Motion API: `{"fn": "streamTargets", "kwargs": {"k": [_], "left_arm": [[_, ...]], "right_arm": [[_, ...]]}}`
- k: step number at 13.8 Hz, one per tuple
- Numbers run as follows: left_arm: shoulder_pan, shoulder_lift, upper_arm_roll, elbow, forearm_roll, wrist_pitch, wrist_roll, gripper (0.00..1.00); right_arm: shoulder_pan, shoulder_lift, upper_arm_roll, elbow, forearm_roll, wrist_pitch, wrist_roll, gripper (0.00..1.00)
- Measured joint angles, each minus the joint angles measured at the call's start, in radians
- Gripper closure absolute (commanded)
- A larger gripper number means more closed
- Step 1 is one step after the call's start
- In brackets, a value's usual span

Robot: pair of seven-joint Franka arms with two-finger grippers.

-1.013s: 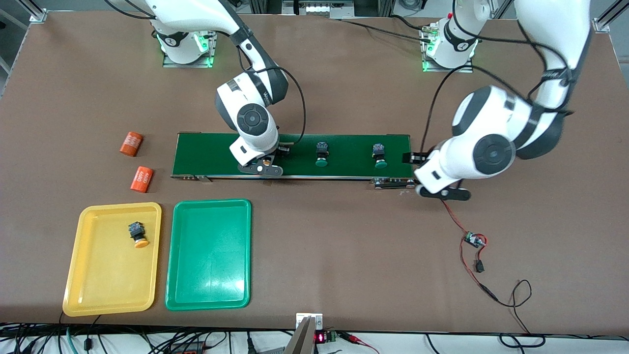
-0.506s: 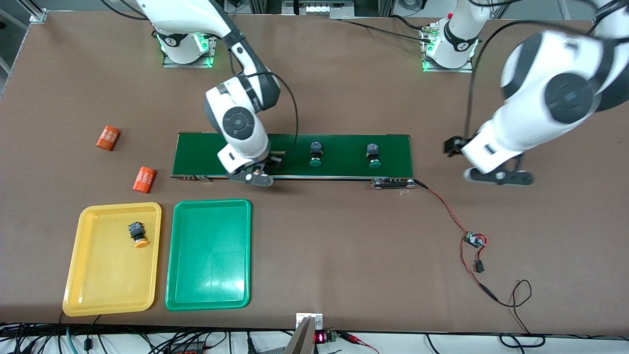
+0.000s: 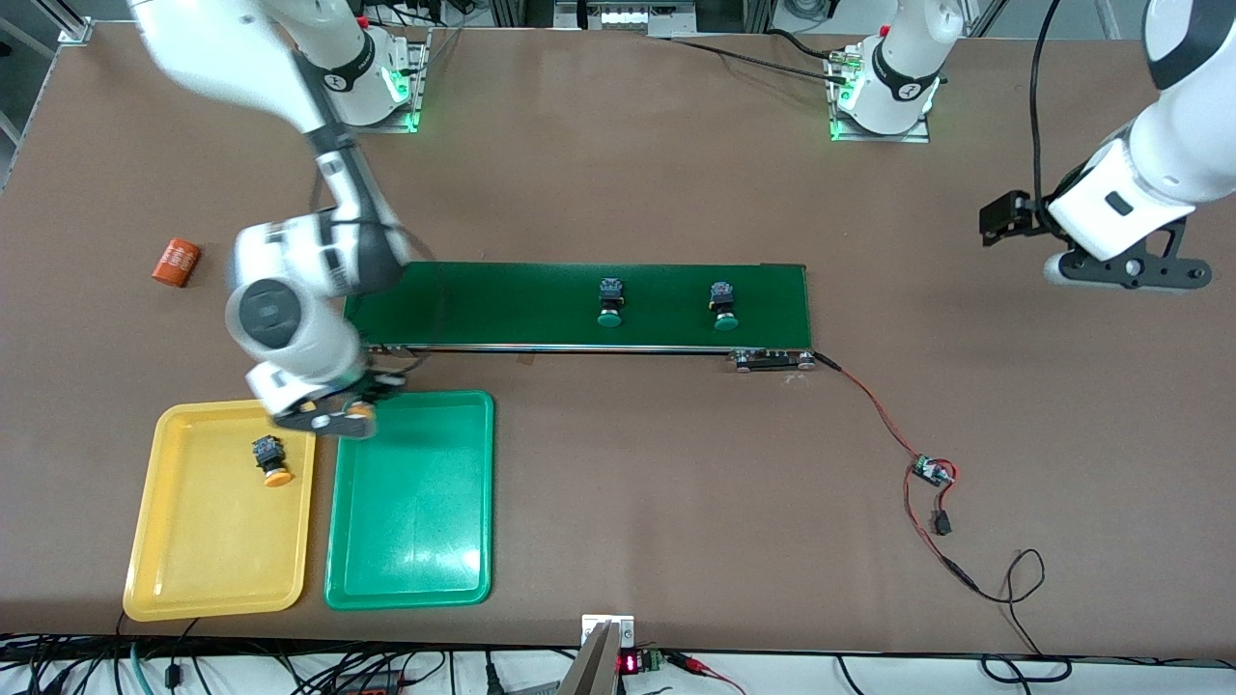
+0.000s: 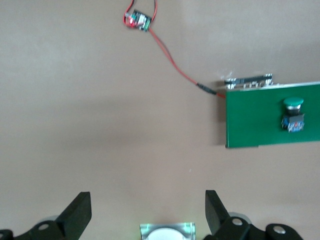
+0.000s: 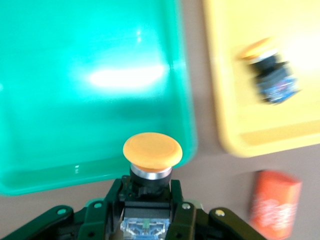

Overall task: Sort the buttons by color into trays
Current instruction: 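Carry the yellow button toward the yellow tray while the left gripper withdraws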

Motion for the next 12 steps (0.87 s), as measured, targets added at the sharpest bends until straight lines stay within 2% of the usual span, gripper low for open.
{"fn": "streamTargets", "kwargs": {"k": [2, 4, 7, 12], "left_arm": [[0.002, 0.0, 0.023, 0.028, -0.008, -0.003, 0.0, 0.0], [0.006, 0.001, 0.054, 0.035, -0.038, 0.06, 0.004, 0.0], [0.012, -0.002, 0.064, 0.034, -0.049, 0.092, 0.006, 0.0], [0.05, -0.047, 0.066, -0.046, -0.049, 0.115, 0.006, 0.0]], "right_arm": [[-0.065, 0.001, 0.0, 0.001, 0.0, 0.001, -0.099, 0.79], [-0.096, 0.002, 0.0, 0.01, -0.016, 0.002, -0.163, 0.79], [-0.137, 0.016, -0.008, 0.026, -0.042, 0.015, -0.243, 0.79], [-0.272, 0.091, -0.015, 0.05, -0.045, 0.131, -0.457, 0.79]]}}
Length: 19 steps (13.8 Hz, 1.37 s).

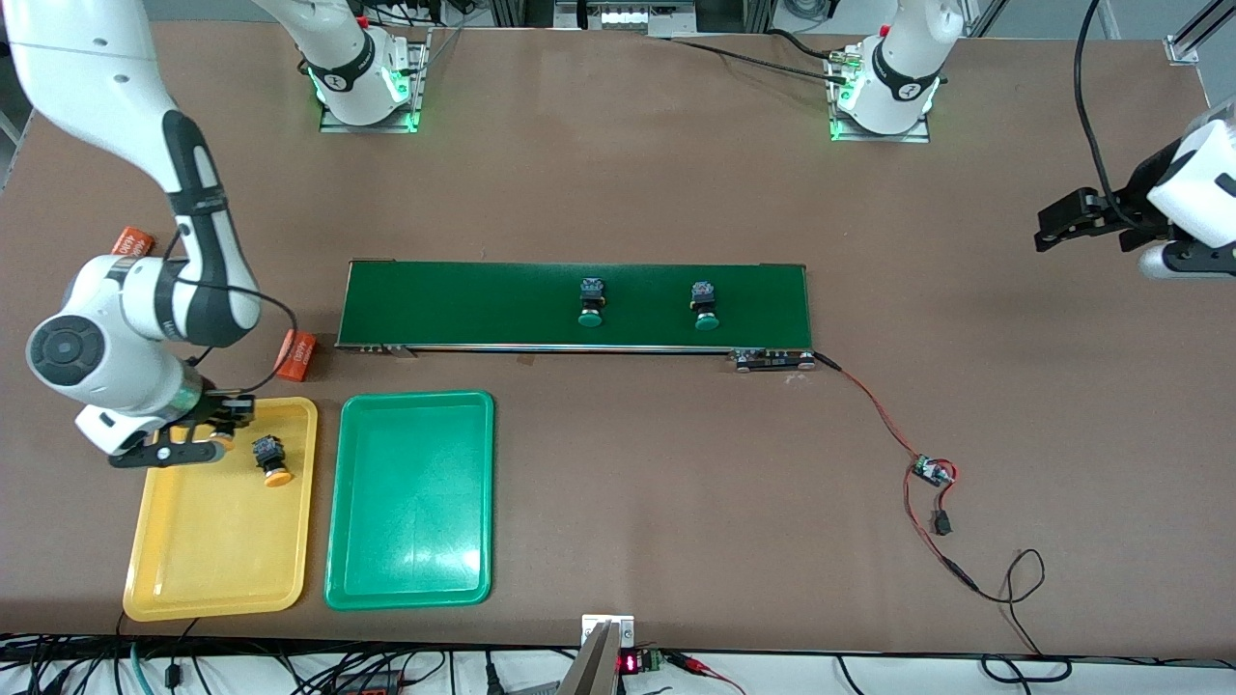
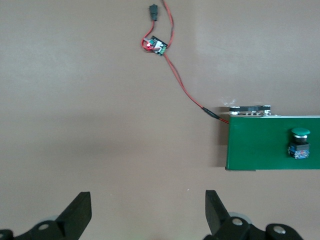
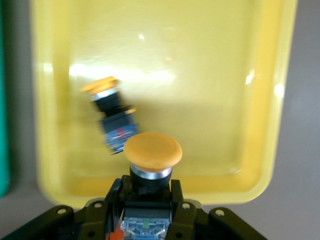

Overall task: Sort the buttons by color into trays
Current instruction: 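Carry the yellow button toward the yellow tray while the left gripper withdraws, then lower the yellow button into the yellow tray and open the right gripper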

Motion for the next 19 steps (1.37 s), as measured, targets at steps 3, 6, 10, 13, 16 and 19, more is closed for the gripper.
{"fn": "streamTargets", "kwargs": {"k": [3, 6, 10, 13, 16, 19], "left_arm": [[0.025, -0.025, -0.002, -0.047, 0.0, 0.041, 0.0, 0.0], [0.031, -0.027, -0.03, -0.049, 0.007, 0.063, 0.0, 0.0], [0.021, -0.027, -0.051, -0.05, 0.008, 0.09, 0.0, 0.0], [0.018, -0.027, -0.051, -0.053, 0.008, 0.09, 0.0, 0.0], [0.019, -0.027, -0.05, -0.053, 0.008, 0.09, 0.0, 0.0], [0.019, -0.027, -0.05, -0.053, 0.008, 0.088, 0.0, 0.0]], "right_arm": [[-0.032, 0.053, 0.0, 0.039, 0.0, 0.043, -0.074, 0.79], [-0.044, 0.105, 0.002, 0.078, 0.0, 0.101, -0.102, 0.78], [-0.079, 0.162, 0.005, 0.085, 0.0, 0.197, -0.147, 0.47], [-0.084, 0.184, 0.009, 0.089, 0.006, 0.238, -0.149, 0.0], [-0.083, 0.169, 0.025, 0.11, 0.015, 0.187, -0.149, 0.0], [-0.082, 0.097, 0.047, 0.134, 0.056, 0.036, -0.148, 0.0]]}}
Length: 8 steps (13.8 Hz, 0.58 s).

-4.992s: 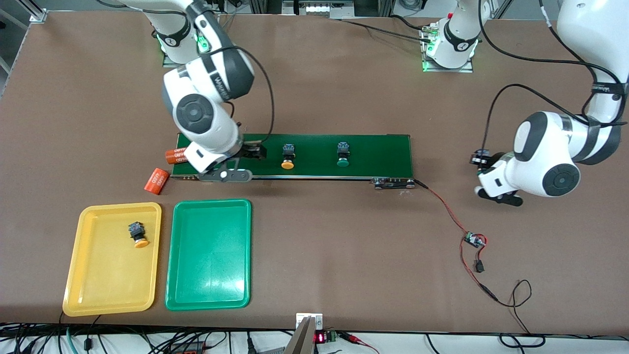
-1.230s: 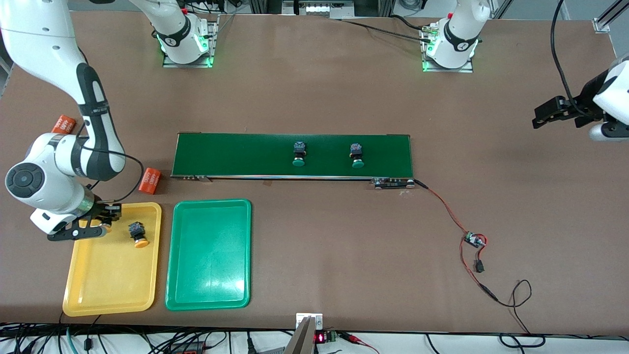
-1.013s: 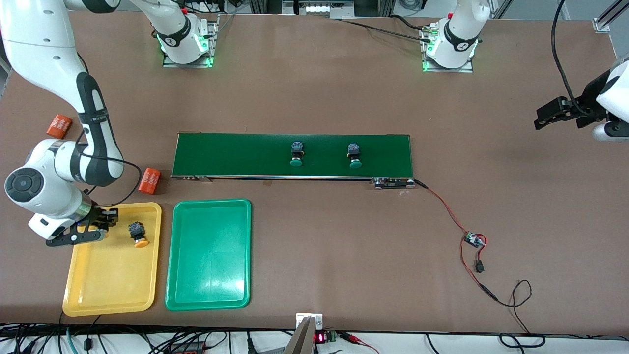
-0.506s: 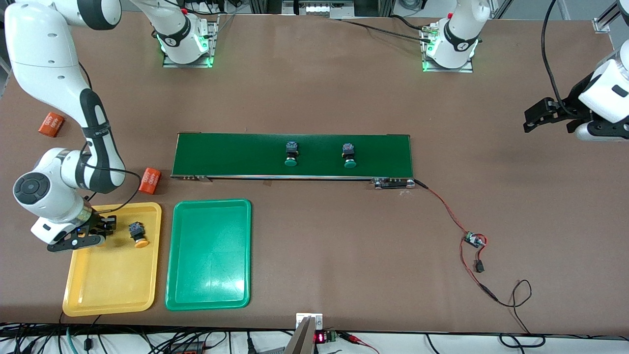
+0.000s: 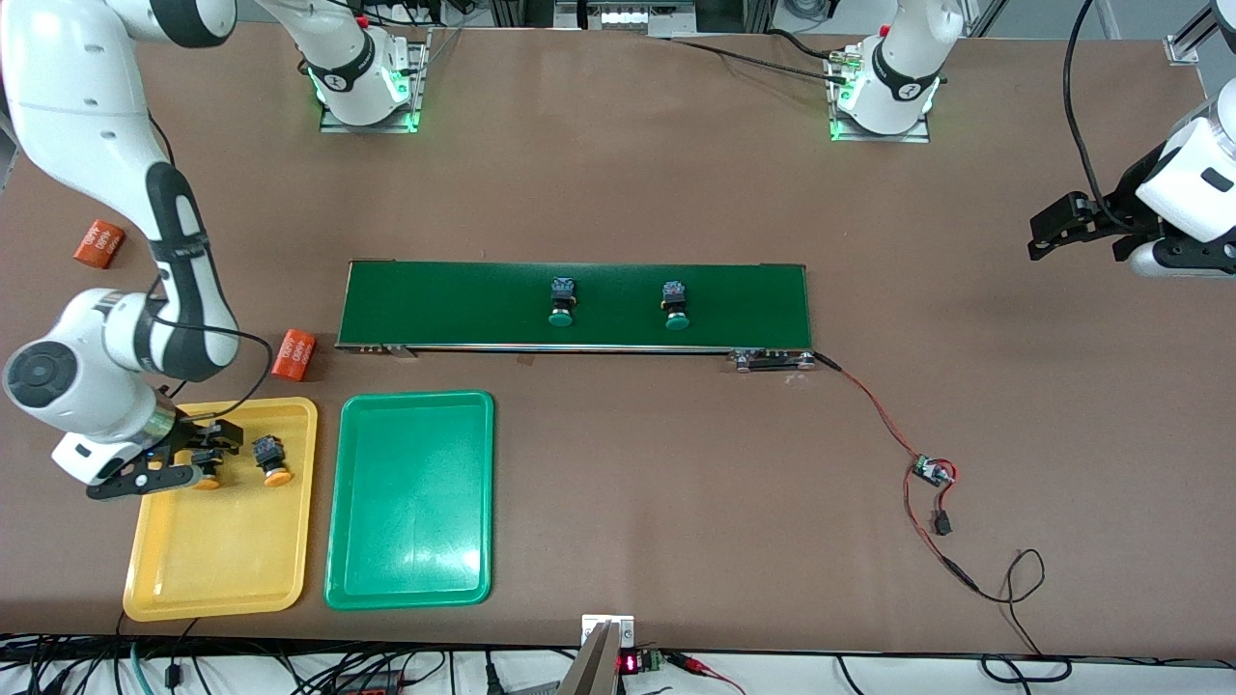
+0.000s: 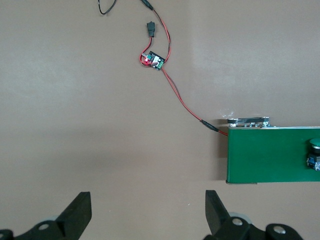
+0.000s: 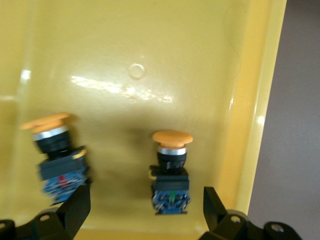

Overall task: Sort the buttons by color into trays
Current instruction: 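Lower the yellow button into the yellow tray and open the right gripper, then move the right gripper to the belt and grasp a green button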

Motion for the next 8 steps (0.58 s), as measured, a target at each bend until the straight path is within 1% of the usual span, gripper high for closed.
{"fn": "streamTargets", "kwargs": {"k": [2, 3, 6, 8], "left_arm": [[0.0, 0.0, 0.0, 0.0, 0.0, -0.001, 0.0, 0.0], [0.0, 0.0, -0.002, 0.0, 0.0, -0.002, 0.0, 0.0], [-0.002, -0.003, -0.007, 0.0, 0.0, -0.007, 0.0, 0.0], [-0.002, -0.008, -0.007, 0.003, 0.0, -0.027, 0.0, 0.0]], "right_arm": [[0.02, -0.074, 0.019, 0.005, 0.057, -0.1, 0.012, 0.0], [0.046, -0.112, 0.023, 0.005, 0.07, -0.156, 0.044, 0.0], [0.153, -0.213, 0.029, 0.003, 0.074, -0.332, 0.203, 0.0], [0.236, -0.257, 0.031, -0.002, 0.075, -0.42, 0.31, 0.0]]}}
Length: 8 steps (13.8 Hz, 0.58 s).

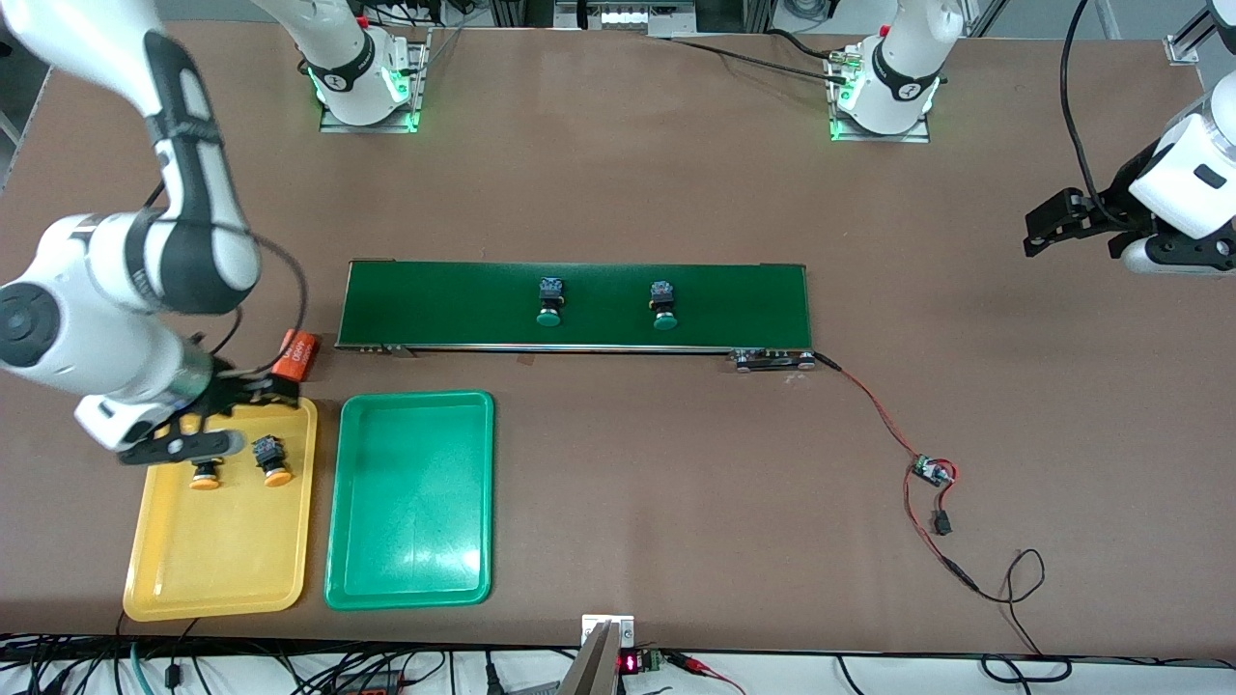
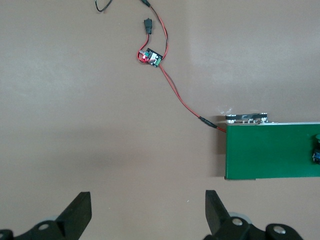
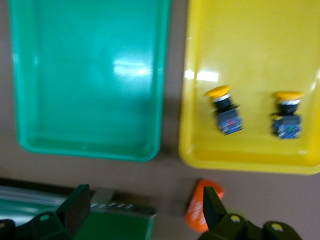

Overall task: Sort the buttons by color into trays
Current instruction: 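Move the right gripper to the belt and grasp a green button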

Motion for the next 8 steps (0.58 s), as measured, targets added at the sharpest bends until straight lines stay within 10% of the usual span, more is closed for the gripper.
{"fn": "streamTargets", "kwargs": {"k": [8], "left_arm": [[0.001, -0.013, 0.002, 0.015, 0.0, -0.044, 0.0, 0.0]], "right_arm": [[0.22, -0.047, 0.068, -0.091, 0.012, -0.033, 0.348, 0.0]]}}
